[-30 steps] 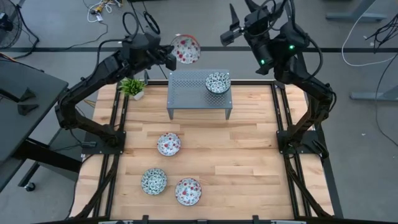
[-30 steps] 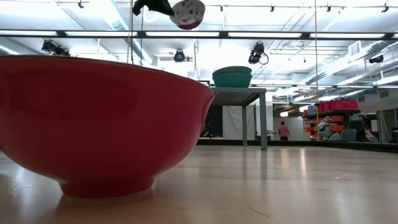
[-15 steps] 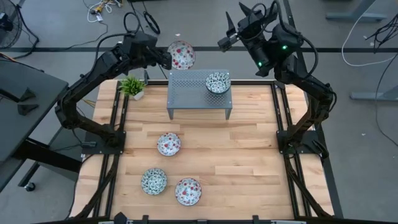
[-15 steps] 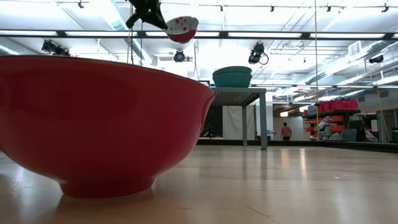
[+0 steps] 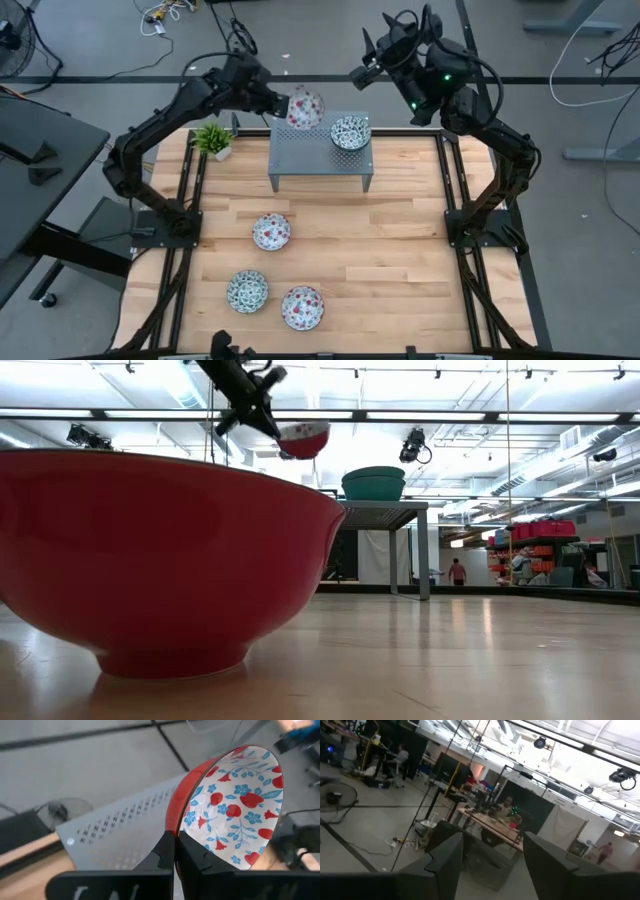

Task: Pick & Place Mini bowls
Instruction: Put the right red and white patterned bowl on the shelf

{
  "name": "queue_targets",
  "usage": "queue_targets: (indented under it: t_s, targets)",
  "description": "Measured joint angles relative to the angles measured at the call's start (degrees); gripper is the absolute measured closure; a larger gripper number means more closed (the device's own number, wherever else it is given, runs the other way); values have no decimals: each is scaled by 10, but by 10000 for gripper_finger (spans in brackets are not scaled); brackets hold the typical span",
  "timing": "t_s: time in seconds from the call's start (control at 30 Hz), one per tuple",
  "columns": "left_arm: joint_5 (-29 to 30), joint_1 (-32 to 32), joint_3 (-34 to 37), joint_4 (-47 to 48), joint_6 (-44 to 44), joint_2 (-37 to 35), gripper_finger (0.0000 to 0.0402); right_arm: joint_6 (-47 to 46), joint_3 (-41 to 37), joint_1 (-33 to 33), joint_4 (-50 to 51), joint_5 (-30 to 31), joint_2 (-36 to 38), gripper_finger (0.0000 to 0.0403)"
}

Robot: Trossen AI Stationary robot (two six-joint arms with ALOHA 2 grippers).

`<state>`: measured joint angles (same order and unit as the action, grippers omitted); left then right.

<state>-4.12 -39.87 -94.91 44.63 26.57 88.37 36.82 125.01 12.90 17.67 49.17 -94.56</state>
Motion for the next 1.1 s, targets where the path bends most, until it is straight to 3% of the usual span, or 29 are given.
queue_targets:
  t_s: [0.63, 1.1]
  targets:
    - [-134, -67, 0, 90, -2, 70, 395, -23, 0, 0, 69, 1, 0, 193]
    - [-157, -78, 0, 147, 13, 70, 395, -32, 0, 0, 69, -1, 0, 193]
